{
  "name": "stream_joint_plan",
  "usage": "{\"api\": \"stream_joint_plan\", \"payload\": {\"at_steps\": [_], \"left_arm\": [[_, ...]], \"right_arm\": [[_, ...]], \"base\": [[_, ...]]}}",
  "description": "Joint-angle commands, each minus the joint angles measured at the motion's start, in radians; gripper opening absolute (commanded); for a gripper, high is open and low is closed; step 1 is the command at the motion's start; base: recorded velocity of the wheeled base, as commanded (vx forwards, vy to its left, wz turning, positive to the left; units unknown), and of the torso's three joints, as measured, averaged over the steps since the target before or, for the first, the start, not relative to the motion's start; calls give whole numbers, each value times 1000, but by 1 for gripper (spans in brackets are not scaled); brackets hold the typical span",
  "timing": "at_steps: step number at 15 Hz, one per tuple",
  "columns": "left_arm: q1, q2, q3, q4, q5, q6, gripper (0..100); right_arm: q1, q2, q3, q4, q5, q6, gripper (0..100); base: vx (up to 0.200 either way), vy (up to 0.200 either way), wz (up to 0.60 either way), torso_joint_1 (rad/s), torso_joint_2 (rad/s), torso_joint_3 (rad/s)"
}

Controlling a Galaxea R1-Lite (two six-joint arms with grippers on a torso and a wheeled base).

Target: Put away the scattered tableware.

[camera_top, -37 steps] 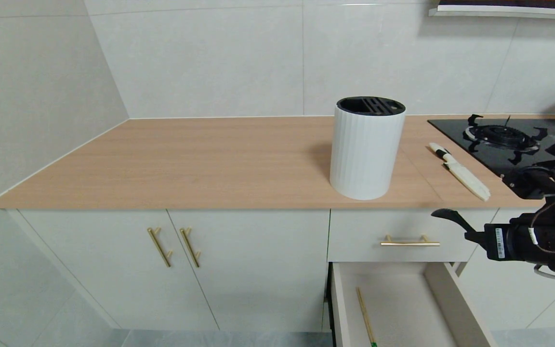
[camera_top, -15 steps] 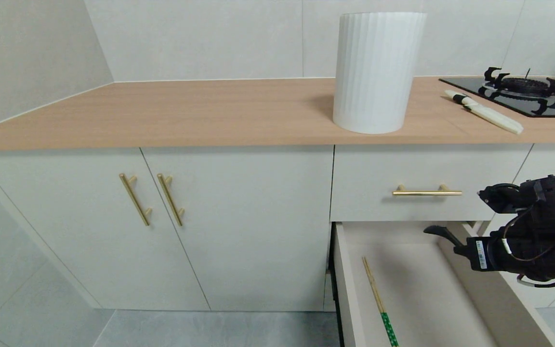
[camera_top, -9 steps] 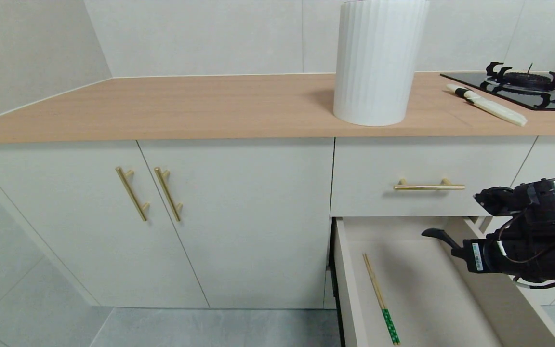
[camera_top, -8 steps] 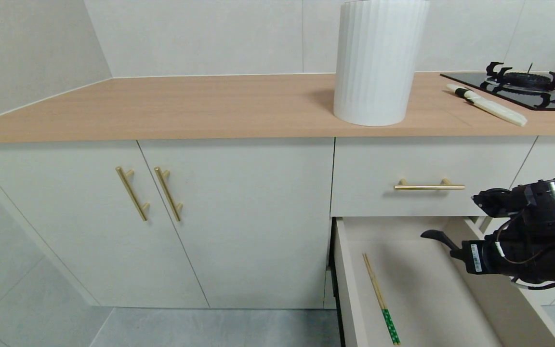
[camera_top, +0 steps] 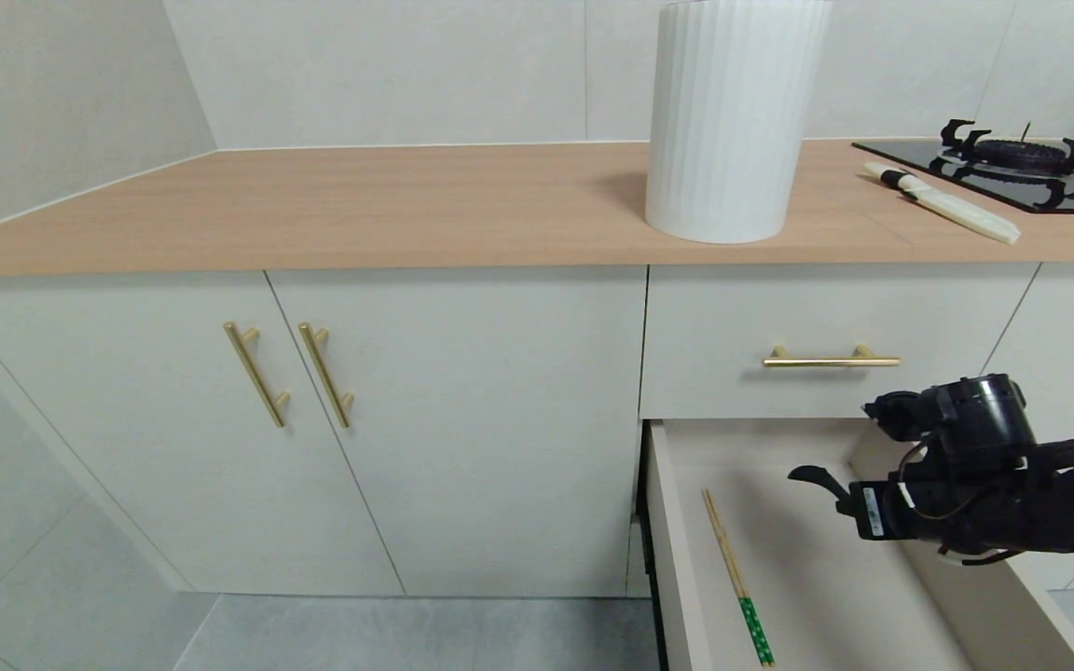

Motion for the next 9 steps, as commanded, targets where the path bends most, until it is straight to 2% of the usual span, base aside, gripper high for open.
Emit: {"api": "stream_joint_plan", "payload": {"at_steps": [1, 4, 9], "left_arm": [[0, 0, 0, 0, 0, 0, 100], [0, 0, 0, 0, 0, 0, 100], [0, 0, 0, 0, 0, 0, 100]], "right_arm": [[1, 159, 2, -62, -1, 3, 0], [1, 263, 4, -148, -7, 16, 0], [1, 378, -1, -200, -29, 16, 0]], "base": [[0, 0, 0, 0, 0, 0], [0, 0, 0, 0, 0, 0], [0, 0, 0, 0, 0, 0]]}}
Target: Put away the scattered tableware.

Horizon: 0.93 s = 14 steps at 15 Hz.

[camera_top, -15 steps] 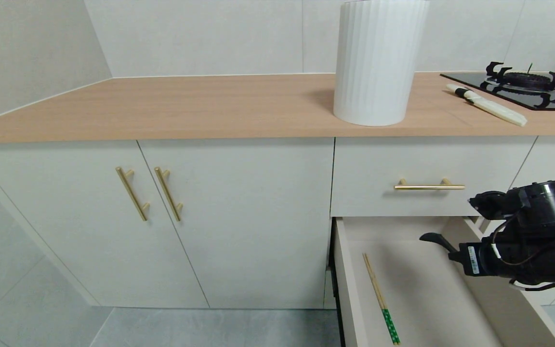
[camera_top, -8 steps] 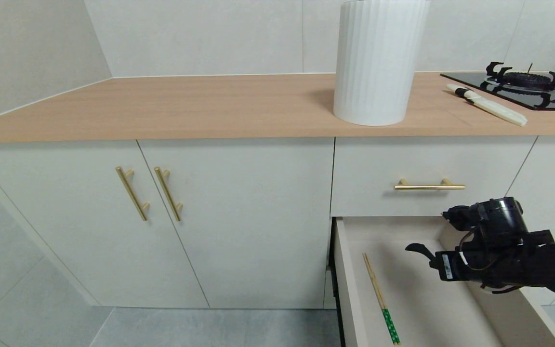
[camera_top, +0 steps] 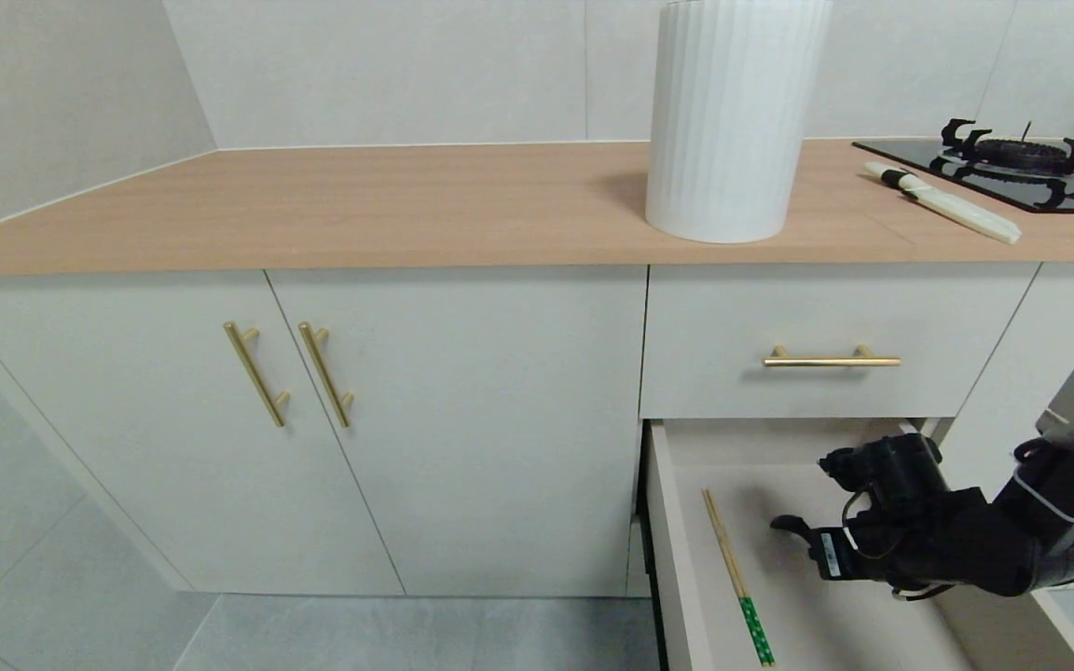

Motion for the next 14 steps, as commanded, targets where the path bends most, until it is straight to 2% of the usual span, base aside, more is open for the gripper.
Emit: {"api": "stream_joint_plan", "payload": {"at_steps": [1, 14], "left_arm": [[0, 0, 0, 0, 0, 0, 100], [0, 0, 0, 0, 0, 0, 100]], "right_arm": [[0, 86, 0, -32, -29, 0, 0], [0, 108, -3, -60, -49, 0, 0]], "base": [[0, 0, 0, 0, 0, 0], [0, 0, 0, 0, 0, 0]]}}
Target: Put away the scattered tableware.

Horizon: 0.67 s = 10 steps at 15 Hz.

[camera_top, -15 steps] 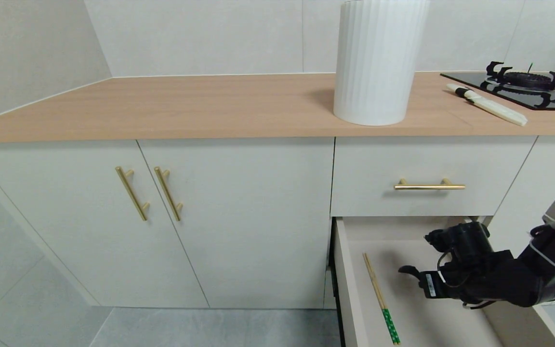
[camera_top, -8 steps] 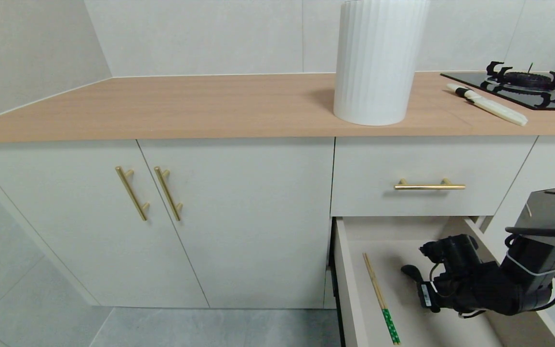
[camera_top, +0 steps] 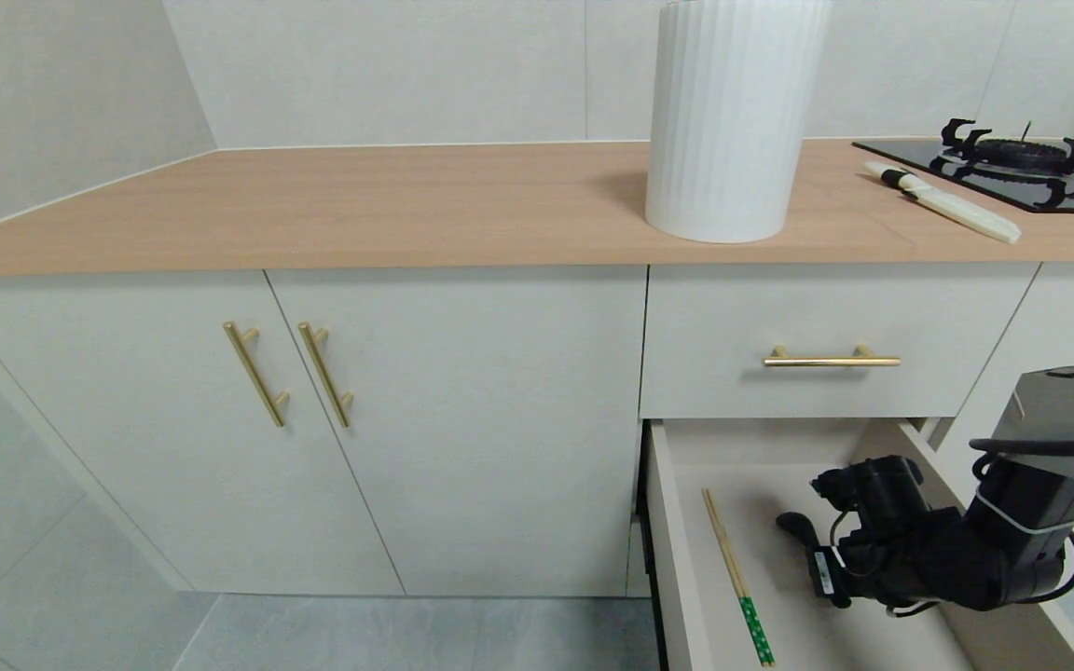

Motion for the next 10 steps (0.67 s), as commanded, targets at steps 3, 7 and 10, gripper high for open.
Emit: {"api": "stream_joint_plan", "payload": {"at_steps": [3, 7, 10], "left_arm": [[0, 0, 0, 0, 0, 0, 100], [0, 0, 0, 0, 0, 0, 100], [0, 0, 0, 0, 0, 0, 100]], "right_arm": [[0, 5, 1, -13, 0, 0, 100], [0, -3, 4, -14, -2, 1, 100], [0, -87, 28, -11, -14, 23, 100]], "base": [[0, 0, 0, 0, 0, 0], [0, 0, 0, 0, 0, 0], [0, 0, 0, 0, 0, 0]]}}
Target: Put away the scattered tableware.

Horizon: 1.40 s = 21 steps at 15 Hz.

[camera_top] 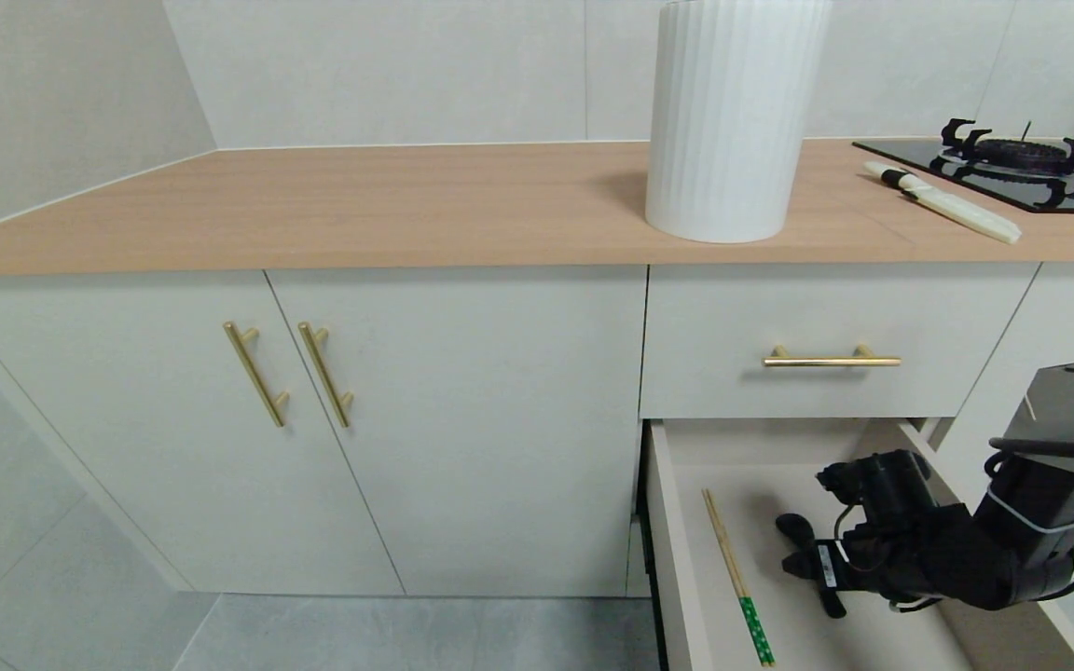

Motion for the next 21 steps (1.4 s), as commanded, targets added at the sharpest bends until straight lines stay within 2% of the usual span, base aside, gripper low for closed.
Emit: {"api": "stream_joint_plan", "payload": {"at_steps": [1, 4, 8, 12, 19, 21], "left_arm": [[0, 0, 0, 0, 1, 0, 100], [0, 0, 0, 0, 1, 0, 100], [0, 0, 0, 0, 1, 0, 100], [0, 0, 0, 0, 1, 0, 100], [0, 0, 0, 0, 1, 0, 100], [0, 0, 0, 0, 1, 0, 100]], "right_arm": [[0, -120, 19, 11, 1, 9, 100], [0, -298, 31, 100, 7, 7, 100], [31, -583, -13, 369, 15, 3, 100], [121, -754, -84, 640, 22, 3, 100], [172, -824, -95, 764, 19, -20, 100], [181, -826, -96, 820, 22, -43, 100]], "base": [[0, 0, 0, 0, 0, 0], [0, 0, 0, 0, 0, 0], [0, 0, 0, 0, 0, 0], [0, 0, 0, 0, 0, 0], [-200, 0, 0, 0, 0, 2], [0, 0, 0, 0, 0, 0]]}}
